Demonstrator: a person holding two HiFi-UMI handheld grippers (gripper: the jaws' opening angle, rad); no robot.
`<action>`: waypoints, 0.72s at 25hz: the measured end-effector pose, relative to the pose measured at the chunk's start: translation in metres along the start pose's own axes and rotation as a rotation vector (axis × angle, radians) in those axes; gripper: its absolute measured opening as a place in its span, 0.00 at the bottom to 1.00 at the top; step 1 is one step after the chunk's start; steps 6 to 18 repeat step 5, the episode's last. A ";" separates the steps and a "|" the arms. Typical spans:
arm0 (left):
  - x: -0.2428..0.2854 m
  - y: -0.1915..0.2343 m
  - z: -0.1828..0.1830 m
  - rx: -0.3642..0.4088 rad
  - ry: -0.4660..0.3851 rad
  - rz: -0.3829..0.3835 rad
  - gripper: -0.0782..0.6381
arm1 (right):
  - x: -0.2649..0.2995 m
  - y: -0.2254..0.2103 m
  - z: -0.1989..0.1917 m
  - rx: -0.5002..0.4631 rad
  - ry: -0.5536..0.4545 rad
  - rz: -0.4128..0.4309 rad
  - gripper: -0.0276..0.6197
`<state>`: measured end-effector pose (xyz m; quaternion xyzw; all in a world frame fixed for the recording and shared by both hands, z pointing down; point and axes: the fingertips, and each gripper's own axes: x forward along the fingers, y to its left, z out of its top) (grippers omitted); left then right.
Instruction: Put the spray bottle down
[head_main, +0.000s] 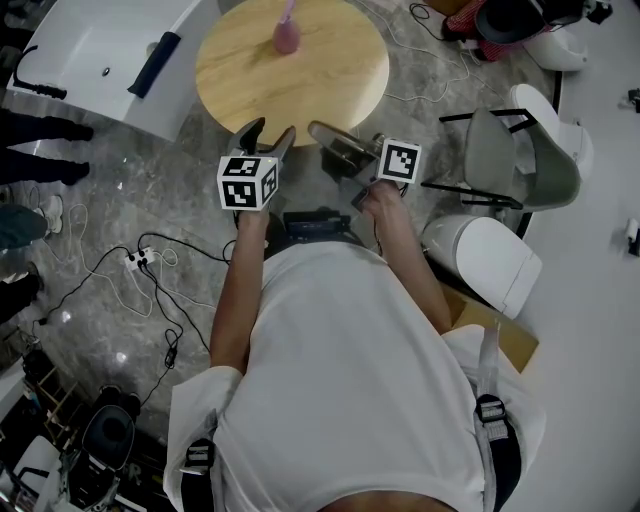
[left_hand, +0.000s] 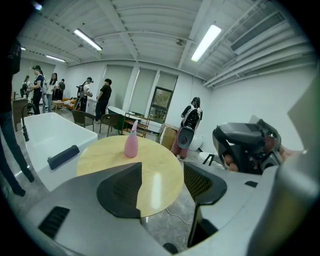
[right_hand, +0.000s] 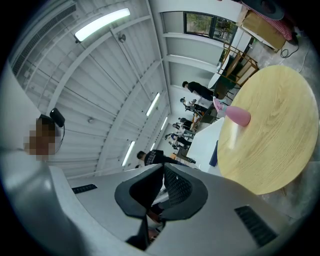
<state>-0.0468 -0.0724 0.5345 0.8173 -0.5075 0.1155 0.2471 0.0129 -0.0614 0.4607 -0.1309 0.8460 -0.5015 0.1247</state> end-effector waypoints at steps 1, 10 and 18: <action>0.000 -0.001 0.000 0.001 0.000 -0.001 0.48 | 0.000 0.000 0.000 0.000 0.000 0.000 0.08; 0.000 -0.003 -0.001 0.004 0.003 -0.004 0.48 | -0.003 0.001 0.000 0.000 -0.001 -0.004 0.08; 0.000 -0.003 -0.001 0.004 0.003 -0.004 0.48 | -0.003 0.001 0.000 0.000 -0.001 -0.004 0.08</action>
